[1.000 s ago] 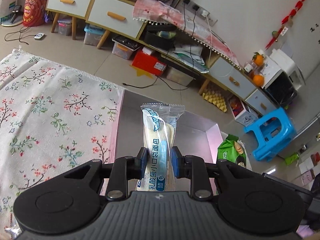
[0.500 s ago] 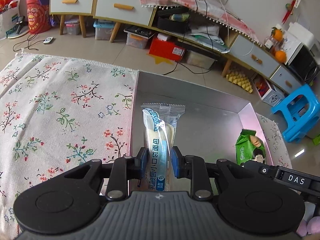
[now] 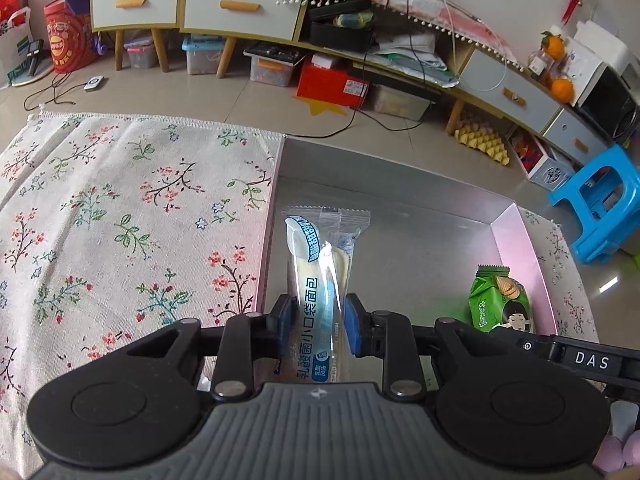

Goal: Organize snacks
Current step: 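Place the bread packet in the pink box with the left tool while the right tool drops the chip bag, then move the left tool to the silver bar while the right tool moves to the yellow cracker packet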

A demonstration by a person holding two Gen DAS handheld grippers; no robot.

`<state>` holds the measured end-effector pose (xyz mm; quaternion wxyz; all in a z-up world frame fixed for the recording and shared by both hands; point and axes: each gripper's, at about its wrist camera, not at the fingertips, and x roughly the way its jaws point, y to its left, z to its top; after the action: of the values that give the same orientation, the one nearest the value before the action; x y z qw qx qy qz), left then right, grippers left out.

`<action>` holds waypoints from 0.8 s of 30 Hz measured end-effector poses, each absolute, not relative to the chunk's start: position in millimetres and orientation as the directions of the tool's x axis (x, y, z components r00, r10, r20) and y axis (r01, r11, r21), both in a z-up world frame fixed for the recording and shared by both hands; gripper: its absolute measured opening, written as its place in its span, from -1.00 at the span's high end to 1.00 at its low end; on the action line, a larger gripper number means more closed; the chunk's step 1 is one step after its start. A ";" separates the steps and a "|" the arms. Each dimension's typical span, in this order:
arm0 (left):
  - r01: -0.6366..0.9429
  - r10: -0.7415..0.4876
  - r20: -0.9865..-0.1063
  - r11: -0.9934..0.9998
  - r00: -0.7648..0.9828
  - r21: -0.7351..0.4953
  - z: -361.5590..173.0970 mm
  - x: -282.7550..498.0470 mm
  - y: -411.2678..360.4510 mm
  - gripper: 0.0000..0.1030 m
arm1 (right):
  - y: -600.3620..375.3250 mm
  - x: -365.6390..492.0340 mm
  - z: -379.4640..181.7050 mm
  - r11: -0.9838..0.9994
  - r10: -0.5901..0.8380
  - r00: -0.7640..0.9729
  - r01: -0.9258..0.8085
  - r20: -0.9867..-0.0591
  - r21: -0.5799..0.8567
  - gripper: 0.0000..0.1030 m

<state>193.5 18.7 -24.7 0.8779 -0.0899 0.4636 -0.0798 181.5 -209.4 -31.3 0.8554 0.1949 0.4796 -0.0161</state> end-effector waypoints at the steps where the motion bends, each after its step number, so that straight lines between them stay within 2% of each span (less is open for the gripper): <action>1: 0.059 -0.226 -0.793 0.970 0.566 -0.234 -23.9 192.6 19.0 0.39 | -209.9 181.5 -30.6 0.923 0.163 0.544 0.212 -0.823 0.322 0.09; 2: 0.064 -0.232 -0.785 0.969 0.575 -0.239 -22.3 192.6 19.0 0.35 | -209.9 181.8 -28.9 0.922 0.161 0.549 0.212 -0.820 0.323 0.08; 4: 0.077 -0.239 -0.774 0.968 0.587 -0.240 -18.3 191.2 18.7 0.04 | -211.1 180.8 -24.6 0.919 0.170 0.561 0.207 -0.810 0.336 0.05; 8: 0.108 -0.257 -0.761 0.964 0.596 -0.241 -11.6 187.6 17.4 -0.22 | -214.0 174.6 -11.5 0.910 0.195 0.591 0.189 -0.783 0.369 -0.28; 13: 0.110 -0.271 -0.756 0.960 0.596 -0.258 -5.4 178.3 23.0 -0.55 | -216.0 161.1 2.9 0.912 0.203 0.605 0.169 -0.770 0.373 -0.32; 18: 0.125 -0.281 -0.763 0.958 0.582 -0.258 0.6 165.6 30.5 -0.75 | -220.7 139.5 17.3 0.913 0.220 0.620 0.140 -0.753 0.383 -0.51; 24: 0.151 -0.249 -0.767 0.968 0.592 -0.199 7.2 147.4 39.8 -0.97 | -227.0 117.1 22.5 0.920 0.218 0.615 0.131 -0.758 0.371 -0.57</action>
<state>147.4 39.8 7.2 0.8903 -0.0564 0.4377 -0.1123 117.1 -227.0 22.5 0.8762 0.1991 0.4381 0.0248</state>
